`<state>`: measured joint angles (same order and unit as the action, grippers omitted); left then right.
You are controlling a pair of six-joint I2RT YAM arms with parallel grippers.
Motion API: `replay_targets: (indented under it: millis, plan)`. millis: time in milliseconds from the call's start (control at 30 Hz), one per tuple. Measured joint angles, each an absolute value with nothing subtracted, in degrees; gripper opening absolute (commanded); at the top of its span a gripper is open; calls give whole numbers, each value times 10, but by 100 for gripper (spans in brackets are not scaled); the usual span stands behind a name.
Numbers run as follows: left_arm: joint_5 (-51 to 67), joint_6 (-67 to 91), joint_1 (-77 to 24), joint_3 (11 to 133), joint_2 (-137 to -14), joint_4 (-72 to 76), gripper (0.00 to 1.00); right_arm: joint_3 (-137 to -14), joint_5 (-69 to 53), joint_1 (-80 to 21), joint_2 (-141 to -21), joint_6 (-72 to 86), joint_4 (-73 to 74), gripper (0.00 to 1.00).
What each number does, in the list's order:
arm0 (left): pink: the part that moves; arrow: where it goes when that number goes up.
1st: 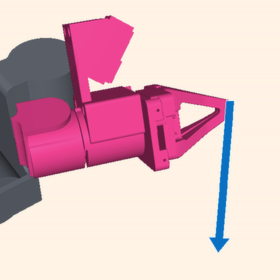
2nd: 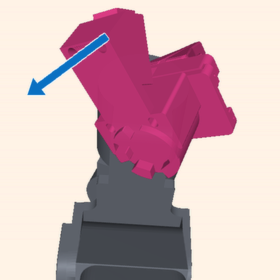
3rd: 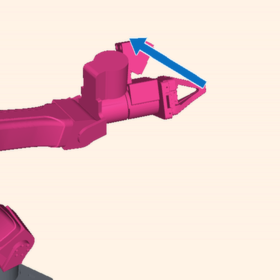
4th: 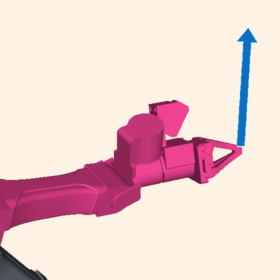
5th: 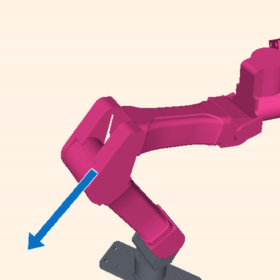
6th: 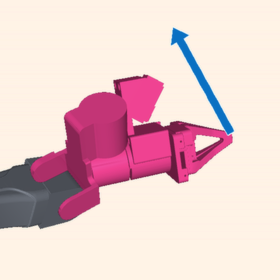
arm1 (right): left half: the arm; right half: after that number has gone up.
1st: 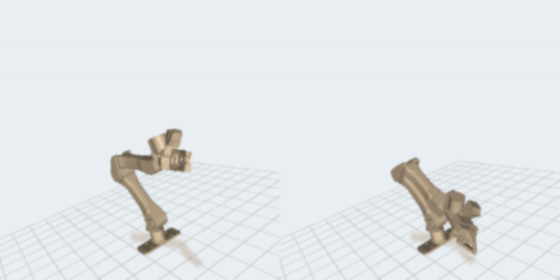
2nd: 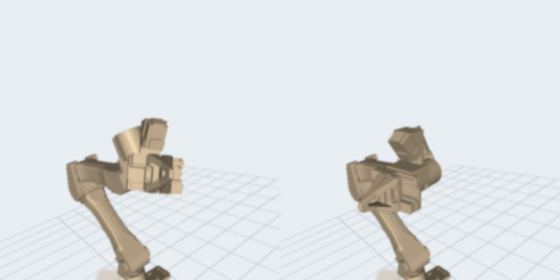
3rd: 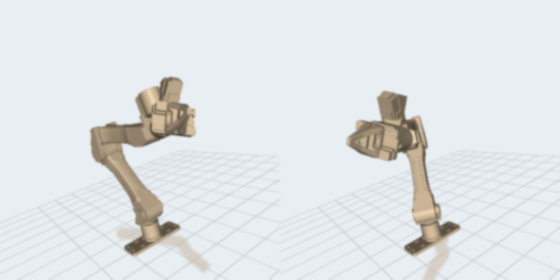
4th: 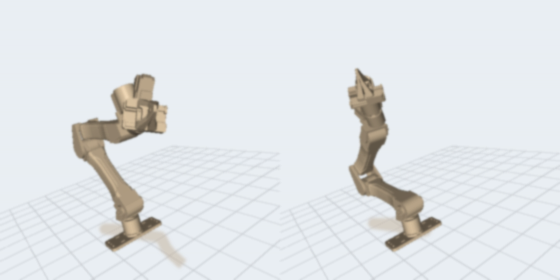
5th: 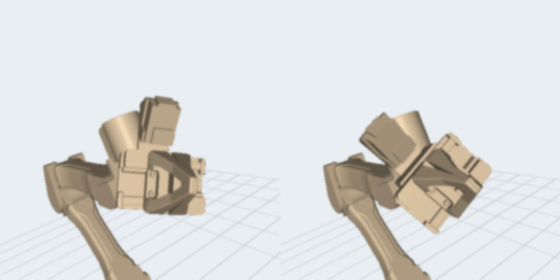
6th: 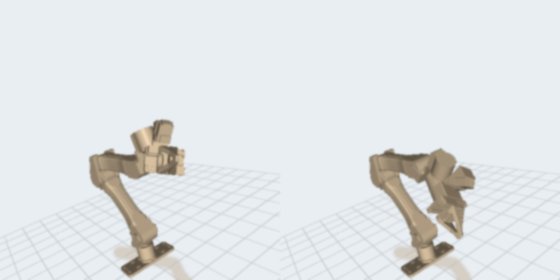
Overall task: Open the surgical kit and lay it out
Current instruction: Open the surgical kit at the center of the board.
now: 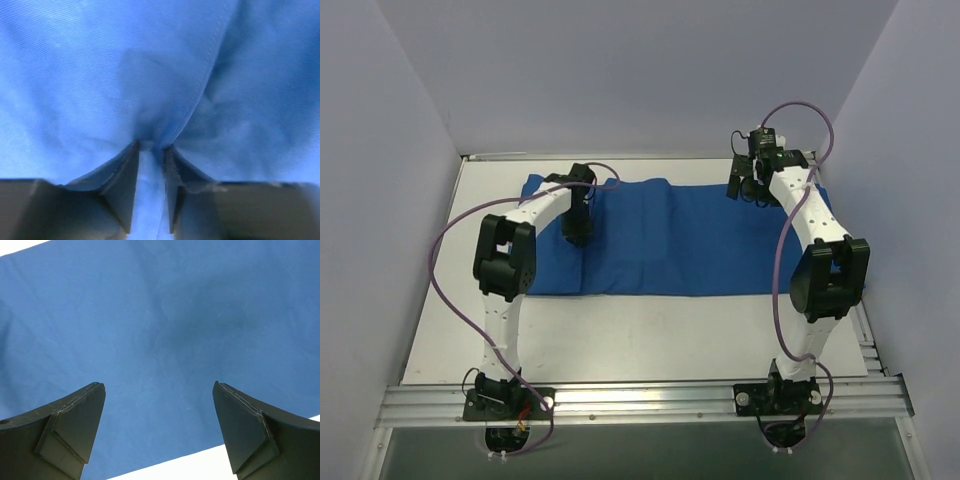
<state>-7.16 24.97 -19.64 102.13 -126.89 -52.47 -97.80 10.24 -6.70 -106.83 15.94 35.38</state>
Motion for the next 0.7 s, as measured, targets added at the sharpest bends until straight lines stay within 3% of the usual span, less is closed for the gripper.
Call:
replay_targets:
  millis: [33,67,267,400,433,467,533,567,700]
  plan:
    - [-76,253,-196,1021,-1269,-526,5,-978,100,-67,-1067,158,351,93]
    - [-78,252,-194,1025,-1269,-529,2,-976,98,-67,-1065,157,347,93]
    - [-100,228,-143,1049,-1248,-570,2,-968,74,-73,-1064,157,342,93]
    - [-142,180,-34,1100,-1201,-608,4,-969,52,-83,-1065,165,338,93]
    - [-155,166,0,1120,-1191,-615,15,-969,47,-85,-1065,167,338,93]
    - [-173,150,43,1145,-1180,-620,32,-970,38,-90,-1067,171,337,93]
    - [-199,130,105,1181,-1168,-630,48,-974,27,-95,-1071,178,336,94]
    - [-216,118,144,1204,-1167,-642,60,-981,17,-98,-1076,182,335,95]
    - [-248,102,199,1253,-1166,-682,73,-1010,0,-103,-1105,198,330,100]
